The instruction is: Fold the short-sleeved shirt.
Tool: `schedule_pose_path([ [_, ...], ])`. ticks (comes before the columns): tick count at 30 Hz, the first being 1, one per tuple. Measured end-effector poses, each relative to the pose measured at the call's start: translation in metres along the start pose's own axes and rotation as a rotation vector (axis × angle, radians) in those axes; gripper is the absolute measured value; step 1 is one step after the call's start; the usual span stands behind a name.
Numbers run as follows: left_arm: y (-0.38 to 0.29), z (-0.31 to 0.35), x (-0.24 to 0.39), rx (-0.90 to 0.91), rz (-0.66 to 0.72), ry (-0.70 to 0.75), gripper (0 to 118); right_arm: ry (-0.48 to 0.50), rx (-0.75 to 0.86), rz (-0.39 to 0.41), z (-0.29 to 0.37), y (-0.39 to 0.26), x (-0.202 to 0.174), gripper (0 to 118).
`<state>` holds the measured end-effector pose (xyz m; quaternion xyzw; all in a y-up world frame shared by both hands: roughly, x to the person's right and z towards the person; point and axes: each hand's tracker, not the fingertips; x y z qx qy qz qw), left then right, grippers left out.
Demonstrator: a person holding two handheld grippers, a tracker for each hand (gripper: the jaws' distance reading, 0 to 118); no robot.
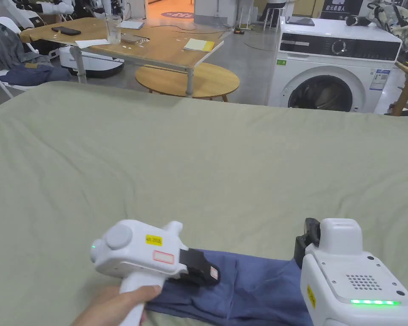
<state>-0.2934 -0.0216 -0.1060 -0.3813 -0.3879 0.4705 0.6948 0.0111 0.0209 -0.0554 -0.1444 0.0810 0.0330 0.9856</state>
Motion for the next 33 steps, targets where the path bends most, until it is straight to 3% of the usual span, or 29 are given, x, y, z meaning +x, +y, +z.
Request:
schedule_pose_path([
  [2, 0.009, 0.033, 0.009, 0.068, 0.005, 0.001, 1, -0.002, 0.007, 0.003, 0.0, 0.003, -0.002, 0],
  [3, 0.014, 0.052, 0.011, 0.089, 0.013, 0.004, 9, 0.001, 0.01, 0.003, 0.0, 0.004, -0.002, 0],
  [4, 0.015, 0.081, -0.004, -0.008, -0.07, 0.428, 34, 0.006, 0.011, 0.001, -0.001, 0.005, -0.003, 0],
  [5, 0.018, 0.096, -0.005, -0.002, -0.073, 0.443, 56, 0.01, 0.009, 0.0, -0.002, 0.005, -0.004, 0],
  [6, 0.02, 0.108, -0.009, 0.006, -0.073, 0.465, 65, 0.012, 0.01, 0.0, -0.003, 0.006, -0.006, 0],
  [10, 0.009, 0.138, -0.022, 0.03, -0.057, 0.533, 66, 0.024, 0.009, 0.001, -0.006, 0.005, -0.011, 0],
  [14, 0.0, 0.138, -0.063, -0.002, 0.06, 0.468, 65, 0.039, 0.003, -0.001, -0.007, 0.006, -0.016, 0],
  [18, -0.011, 0.123, -0.088, 0.013, 0.083, 0.204, 65, 0.043, 0.008, 0.001, -0.005, 0.007, -0.017, 0],
  [22, -0.004, 0.112, -0.115, -0.004, 0.065, 0.182, 53, 0.039, 0.008, 0.0, -0.004, 0.008, -0.015, 0],
  [25, -0.009, 0.113, -0.121, 0.039, 0.091, 0.234, 8, 0.031, 0.005, -0.004, -0.003, 0.007, -0.012, 0],
  [27, -0.012, 0.12, -0.122, 0.088, 0.115, 0.151, 6, 0.026, 0.002, -0.007, -0.003, 0.006, -0.01, 0],
  [33, -0.014, 0.13, -0.091, 0.131, 0.042, 0.159, 5, 0.023, -0.002, -0.015, -0.004, 0.008, -0.006, 0],
])
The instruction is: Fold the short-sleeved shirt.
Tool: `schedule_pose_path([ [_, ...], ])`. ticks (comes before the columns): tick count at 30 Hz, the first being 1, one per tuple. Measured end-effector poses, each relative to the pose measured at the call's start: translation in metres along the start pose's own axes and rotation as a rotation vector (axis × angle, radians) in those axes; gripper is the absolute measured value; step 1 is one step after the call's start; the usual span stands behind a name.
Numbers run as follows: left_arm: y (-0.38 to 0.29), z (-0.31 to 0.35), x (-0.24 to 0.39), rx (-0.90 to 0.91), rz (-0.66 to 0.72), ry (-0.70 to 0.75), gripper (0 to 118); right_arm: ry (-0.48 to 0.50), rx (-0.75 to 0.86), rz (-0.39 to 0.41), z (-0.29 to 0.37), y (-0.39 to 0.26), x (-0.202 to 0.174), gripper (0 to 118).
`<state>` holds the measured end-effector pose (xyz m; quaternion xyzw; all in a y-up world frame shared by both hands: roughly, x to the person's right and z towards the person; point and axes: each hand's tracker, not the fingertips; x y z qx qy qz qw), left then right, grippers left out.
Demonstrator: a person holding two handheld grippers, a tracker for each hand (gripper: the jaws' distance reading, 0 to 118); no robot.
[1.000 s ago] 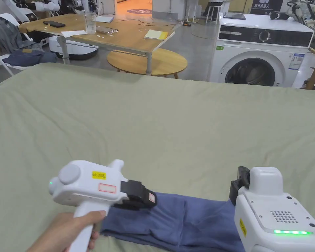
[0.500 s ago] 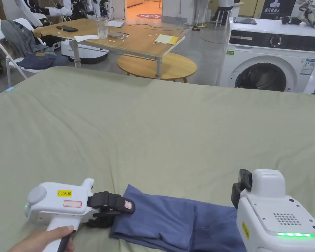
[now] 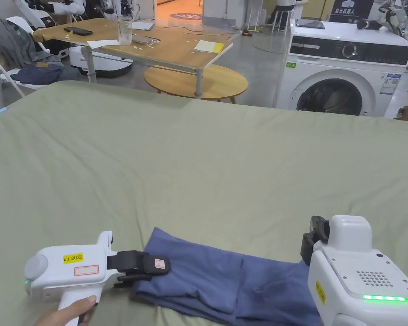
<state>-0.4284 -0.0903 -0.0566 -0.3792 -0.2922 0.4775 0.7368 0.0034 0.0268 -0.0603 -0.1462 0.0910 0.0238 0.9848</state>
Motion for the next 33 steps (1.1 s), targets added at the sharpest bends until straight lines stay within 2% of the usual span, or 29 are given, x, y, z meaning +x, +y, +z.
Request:
schedule_pose_path([
  [2, 0.003, 0.016, 0.015, 0.021, -0.064, 0.041, 5, 0.001, 0.001, 0.005, 0.0, 0.002, -0.001, 0],
  [4, 0.01, 0.038, 0.029, 0.037, -0.072, 0.046, 5, 0.005, 0.006, 0.011, -0.001, 0.004, -0.002, 0],
  [9, 0.026, 0.092, 0.061, 0.127, -0.108, 0.185, 5, 0.027, 0.005, 0.017, -0.006, 0.008, -0.008, 0],
  [13, 0.029, 0.097, 0.088, 0.151, -0.132, 0.284, 5, 0.044, 0.007, 0.017, -0.009, 0.009, -0.013, 0],
  [22, 0.014, 0.001, 0.17, 0.034, -0.245, 0.421, 5, 0.038, -0.002, 0.016, -0.005, 0.006, -0.004, 0],
  [25, 0.006, -0.041, 0.194, -0.042, -0.329, 0.473, 5, 0.027, -0.002, 0.015, -0.003, 0.005, 0.003, 0],
  [29, -0.004, -0.101, 0.208, -0.159, -0.419, 0.568, 5, 0.01, -0.007, 0.007, 0.001, 0.004, 0.012, 0],
  [33, -0.016, -0.161, 0.207, -0.259, -0.437, 0.598, 5, -0.008, -0.013, -0.003, 0.004, 0.002, 0.021, 0],
])
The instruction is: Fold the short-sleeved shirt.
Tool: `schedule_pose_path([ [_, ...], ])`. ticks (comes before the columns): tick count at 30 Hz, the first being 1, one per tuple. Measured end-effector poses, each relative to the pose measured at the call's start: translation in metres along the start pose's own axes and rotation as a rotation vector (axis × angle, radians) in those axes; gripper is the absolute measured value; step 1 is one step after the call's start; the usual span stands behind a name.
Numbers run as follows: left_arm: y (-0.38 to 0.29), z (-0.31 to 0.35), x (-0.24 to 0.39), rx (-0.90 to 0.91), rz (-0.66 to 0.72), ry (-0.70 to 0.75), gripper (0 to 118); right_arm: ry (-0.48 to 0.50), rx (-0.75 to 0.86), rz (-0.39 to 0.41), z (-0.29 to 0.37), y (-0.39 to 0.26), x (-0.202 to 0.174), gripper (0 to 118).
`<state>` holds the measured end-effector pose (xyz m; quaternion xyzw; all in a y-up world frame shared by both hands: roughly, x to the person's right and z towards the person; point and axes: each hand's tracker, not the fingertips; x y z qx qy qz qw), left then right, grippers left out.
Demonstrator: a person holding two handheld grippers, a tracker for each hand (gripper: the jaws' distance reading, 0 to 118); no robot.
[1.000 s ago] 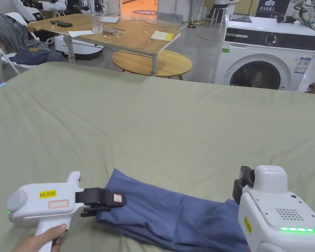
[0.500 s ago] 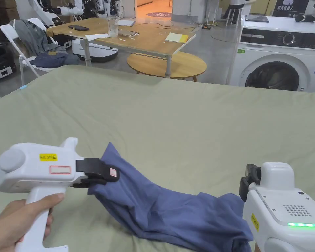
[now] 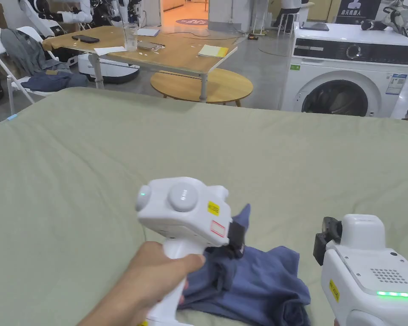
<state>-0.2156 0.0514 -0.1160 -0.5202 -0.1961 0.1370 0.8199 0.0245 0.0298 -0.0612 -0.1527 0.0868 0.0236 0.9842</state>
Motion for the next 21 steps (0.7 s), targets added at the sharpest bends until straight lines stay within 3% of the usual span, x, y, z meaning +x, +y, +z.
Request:
schedule_pose_path([
  [7, -0.008, -0.078, 0.022, -0.104, 0.021, 0.079, 9, -0.026, -0.015, -0.007, 0.003, -0.004, 0.011, 0],
  [8, -0.01, -0.083, 0.019, -0.105, 0.052, 0.068, 17, -0.028, -0.017, -0.009, 0.004, -0.005, 0.012, 0],
  [10, -0.014, -0.081, 0.012, -0.096, 0.095, -0.006, 47, -0.031, -0.02, -0.01, 0.004, -0.005, 0.013, 0],
  [11, -0.015, -0.077, 0.008, -0.09, 0.125, -0.076, 50, -0.033, -0.022, -0.01, 0.004, -0.006, 0.014, 0],
  [14, -0.016, -0.052, 0.007, -0.073, 0.139, -0.151, 50, -0.031, -0.024, -0.013, 0.005, -0.005, 0.014, 0],
  [18, -0.013, -0.008, -0.002, 0.008, 0.191, -0.365, 50, -0.023, -0.02, -0.016, 0.006, -0.004, 0.013, 0],
  [21, -0.008, 0.001, -0.009, 0.067, 0.157, -0.328, 49, -0.019, -0.021, -0.015, 0.007, -0.004, 0.013, 0],
])
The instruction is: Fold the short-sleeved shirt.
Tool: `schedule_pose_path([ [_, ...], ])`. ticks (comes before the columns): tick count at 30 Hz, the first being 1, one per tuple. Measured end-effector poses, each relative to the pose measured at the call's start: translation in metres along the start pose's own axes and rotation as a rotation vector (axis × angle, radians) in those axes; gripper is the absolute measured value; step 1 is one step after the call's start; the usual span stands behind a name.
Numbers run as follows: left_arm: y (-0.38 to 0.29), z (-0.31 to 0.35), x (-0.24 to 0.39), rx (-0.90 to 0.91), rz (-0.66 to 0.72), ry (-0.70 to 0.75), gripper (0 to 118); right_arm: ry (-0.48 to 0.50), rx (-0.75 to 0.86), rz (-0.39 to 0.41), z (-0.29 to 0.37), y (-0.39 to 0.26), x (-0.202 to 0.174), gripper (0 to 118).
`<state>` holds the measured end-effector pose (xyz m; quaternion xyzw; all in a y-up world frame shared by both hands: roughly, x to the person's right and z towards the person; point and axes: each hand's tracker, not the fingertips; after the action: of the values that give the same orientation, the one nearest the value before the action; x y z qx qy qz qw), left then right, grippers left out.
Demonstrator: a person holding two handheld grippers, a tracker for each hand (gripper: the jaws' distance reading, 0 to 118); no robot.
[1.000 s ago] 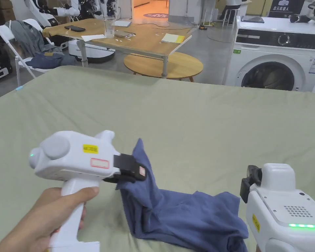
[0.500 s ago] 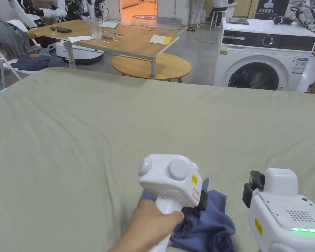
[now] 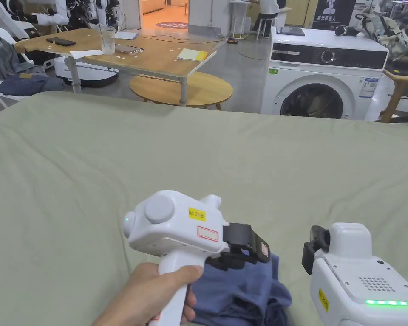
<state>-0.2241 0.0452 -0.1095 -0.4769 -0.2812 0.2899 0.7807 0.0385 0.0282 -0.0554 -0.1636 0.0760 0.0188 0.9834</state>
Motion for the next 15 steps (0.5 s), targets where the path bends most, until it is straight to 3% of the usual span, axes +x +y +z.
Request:
schedule_pose_path([
  [2, 0.002, -0.011, -0.013, -0.006, -0.009, 0.093, 28, -0.003, 0.001, 0.0, 0.002, 0.0, 0.002, 0],
  [3, 0.002, -0.021, -0.021, -0.021, 0.027, 0.097, 12, -0.005, 0.003, 0.0, 0.003, 0.0, 0.003, 0],
  [4, 0.0, -0.033, -0.029, -0.039, 0.066, 0.073, 3, -0.008, 0.005, -0.001, 0.004, 0.0, 0.004, 0],
  [11, -0.032, -0.105, -0.066, -0.141, 0.218, -0.118, 0, -0.029, 0.007, -0.002, 0.006, -0.001, 0.015, 0],
  [15, -0.04, -0.119, -0.071, -0.104, 0.225, -0.121, 0, -0.035, 0.003, -0.002, 0.005, -0.003, 0.018, 0],
])
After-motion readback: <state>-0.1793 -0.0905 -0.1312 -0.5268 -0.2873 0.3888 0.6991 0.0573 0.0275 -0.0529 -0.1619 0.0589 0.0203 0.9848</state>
